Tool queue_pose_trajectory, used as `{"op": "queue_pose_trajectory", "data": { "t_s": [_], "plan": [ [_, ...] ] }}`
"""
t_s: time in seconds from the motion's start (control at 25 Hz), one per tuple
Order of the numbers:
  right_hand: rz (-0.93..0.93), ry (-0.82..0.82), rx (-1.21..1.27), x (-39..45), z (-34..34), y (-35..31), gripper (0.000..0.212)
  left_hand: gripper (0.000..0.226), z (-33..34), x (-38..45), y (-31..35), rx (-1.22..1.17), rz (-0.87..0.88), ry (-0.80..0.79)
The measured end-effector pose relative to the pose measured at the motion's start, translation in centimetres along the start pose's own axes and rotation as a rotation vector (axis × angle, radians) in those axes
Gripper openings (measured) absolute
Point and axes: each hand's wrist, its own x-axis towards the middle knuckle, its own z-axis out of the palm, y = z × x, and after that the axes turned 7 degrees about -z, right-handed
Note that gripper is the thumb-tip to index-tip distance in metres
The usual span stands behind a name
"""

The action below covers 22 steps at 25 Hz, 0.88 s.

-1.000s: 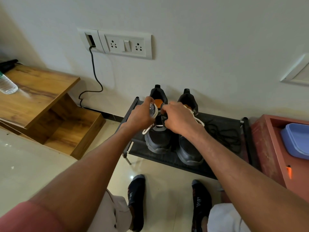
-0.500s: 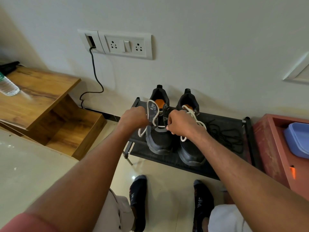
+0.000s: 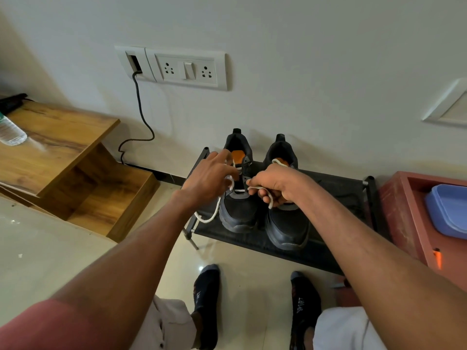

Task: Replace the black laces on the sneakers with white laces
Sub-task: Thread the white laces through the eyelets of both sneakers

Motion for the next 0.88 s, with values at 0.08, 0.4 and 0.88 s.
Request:
{"op": "queue_pose_trajectory", "data": {
  "t_s": [0.08,0.4,0.88],
  "plan": [
    [0.012,-0.031,0.108,-0.4,-0.5,-0.1,0.031,0.015,-0.8,-0.1,0.1,0.082,-0.023,0.023],
    [-0.163,-0.050,0.515,-3.7,-1.3,-1.5,0.028,0.053,-6.8,-0.5,0.8,-0.753,-0.656,-0.037],
    [-0.609,0.285,0.489,-15.4,-6.3,-11.6,0.025,0.035,-22.9,-0.8,5.4,-1.199,-0.498,0.186]
  ]
}}
